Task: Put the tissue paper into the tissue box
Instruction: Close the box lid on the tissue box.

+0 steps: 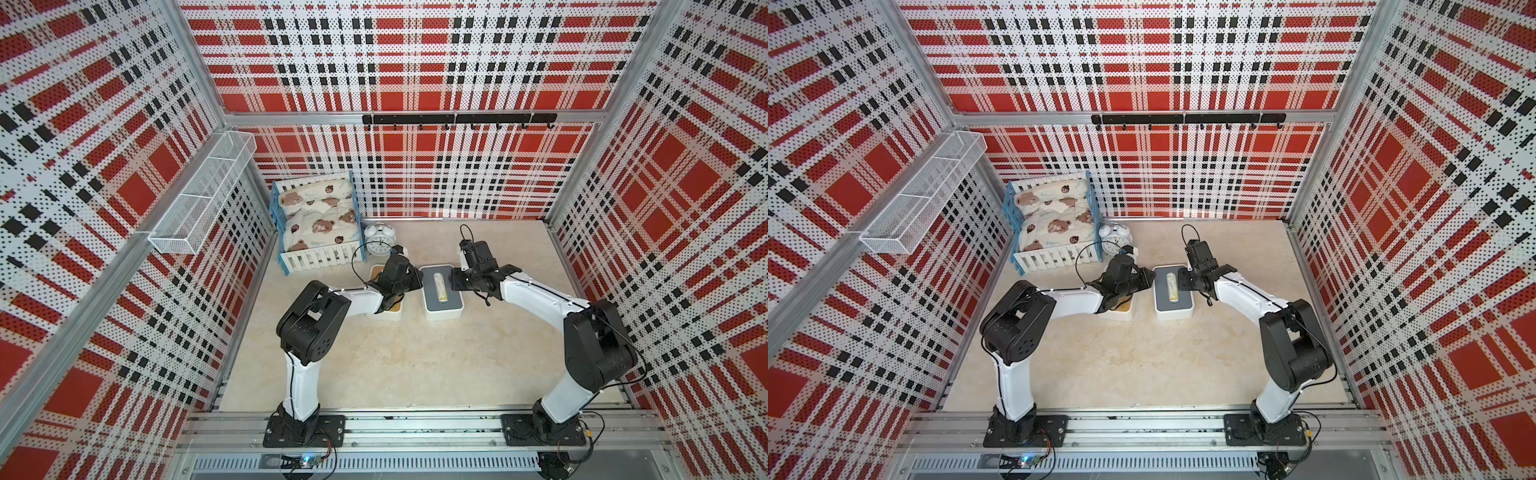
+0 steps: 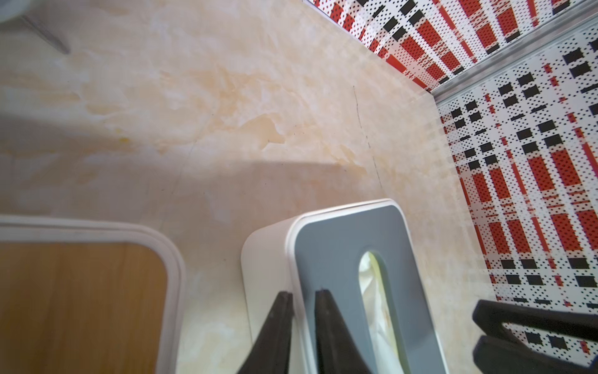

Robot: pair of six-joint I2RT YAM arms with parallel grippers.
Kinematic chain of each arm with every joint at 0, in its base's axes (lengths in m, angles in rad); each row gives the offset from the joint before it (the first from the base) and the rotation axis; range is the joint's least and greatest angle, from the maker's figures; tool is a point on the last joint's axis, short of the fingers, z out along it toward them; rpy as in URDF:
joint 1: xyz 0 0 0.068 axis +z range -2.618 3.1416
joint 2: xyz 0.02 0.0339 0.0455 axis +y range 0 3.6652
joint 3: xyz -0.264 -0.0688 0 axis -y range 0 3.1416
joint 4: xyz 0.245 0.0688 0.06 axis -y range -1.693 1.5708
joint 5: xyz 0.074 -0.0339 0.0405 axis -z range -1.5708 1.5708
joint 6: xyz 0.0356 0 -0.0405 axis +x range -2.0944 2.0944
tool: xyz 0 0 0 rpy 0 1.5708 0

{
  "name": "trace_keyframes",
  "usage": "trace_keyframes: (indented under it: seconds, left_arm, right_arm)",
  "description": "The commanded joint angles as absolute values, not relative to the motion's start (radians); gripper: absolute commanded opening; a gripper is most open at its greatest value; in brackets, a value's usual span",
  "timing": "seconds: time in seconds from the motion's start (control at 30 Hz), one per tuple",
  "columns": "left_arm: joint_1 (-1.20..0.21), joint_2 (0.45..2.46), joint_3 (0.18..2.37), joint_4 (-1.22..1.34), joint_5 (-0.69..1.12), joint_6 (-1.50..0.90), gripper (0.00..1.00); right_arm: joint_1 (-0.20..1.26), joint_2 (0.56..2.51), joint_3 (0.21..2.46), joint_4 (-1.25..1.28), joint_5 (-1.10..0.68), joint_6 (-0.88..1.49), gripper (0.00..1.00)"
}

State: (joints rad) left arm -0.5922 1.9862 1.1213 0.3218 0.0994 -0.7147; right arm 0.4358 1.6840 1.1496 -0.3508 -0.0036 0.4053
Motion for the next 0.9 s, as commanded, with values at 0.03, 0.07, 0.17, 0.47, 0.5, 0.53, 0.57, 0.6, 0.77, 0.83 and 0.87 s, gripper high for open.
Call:
trace_keyframes:
  seconds: [0.03, 0.07, 0.17, 0.47, 0.5, 0.53, 0.57, 0.6, 0.77, 0.83, 0.87]
  left_arm:
    - [-0.594, 2.005, 1.15, 0.325, 0.118, -0.718, 0.2]
    - [-0.593, 2.005, 1.151, 0.325, 0.119, -0.718, 0.2]
    - [-0.593, 2.009, 1.153, 0.328, 0.124, -0.718, 0.2]
    - [-0.591, 2.029, 1.173, 0.318, 0.134, -0.716, 0.19]
    - [-0.591, 2.031, 1.173, 0.318, 0.135, -0.716, 0.18]
    - [-0.591, 2.031, 1.173, 0.319, 0.136, -0.717, 0.17]
    - [-0.591, 2.033, 1.175, 0.32, 0.139, -0.718, 0.16]
    - [-0.589, 2.035, 1.176, 0.32, 0.141, -0.718, 0.16]
    - [-0.588, 2.033, 1.174, 0.32, 0.151, -0.718, 0.16]
    - [-0.587, 2.029, 1.171, 0.321, 0.153, -0.716, 0.15]
    - [-0.585, 2.029, 1.17, 0.321, 0.154, -0.716, 0.15]
  right_arm:
    - [0.438, 1.712, 1.168, -0.385, -0.014, 0.403, 0.42]
    - [0.438, 1.712, 1.163, -0.381, -0.012, 0.403, 0.42]
    - [0.438, 1.712, 1.159, -0.381, -0.01, 0.403, 0.41]
    - [0.424, 1.747, 1.179, -0.4, -0.006, 0.406, 0.41]
    - [0.424, 1.749, 1.18, -0.4, -0.007, 0.408, 0.41]
    - [0.422, 1.75, 1.181, -0.403, -0.005, 0.409, 0.41]
    - [0.422, 1.75, 1.183, -0.408, 0.001, 0.411, 0.41]
    - [0.419, 1.751, 1.184, -0.411, 0.005, 0.412, 0.4]
    - [0.408, 1.768, 1.191, -0.422, 0.002, 0.415, 0.39]
    - [0.405, 1.778, 1.202, -0.43, -0.003, 0.413, 0.38]
    - [0.405, 1.783, 1.207, -0.434, -0.005, 0.412, 0.38]
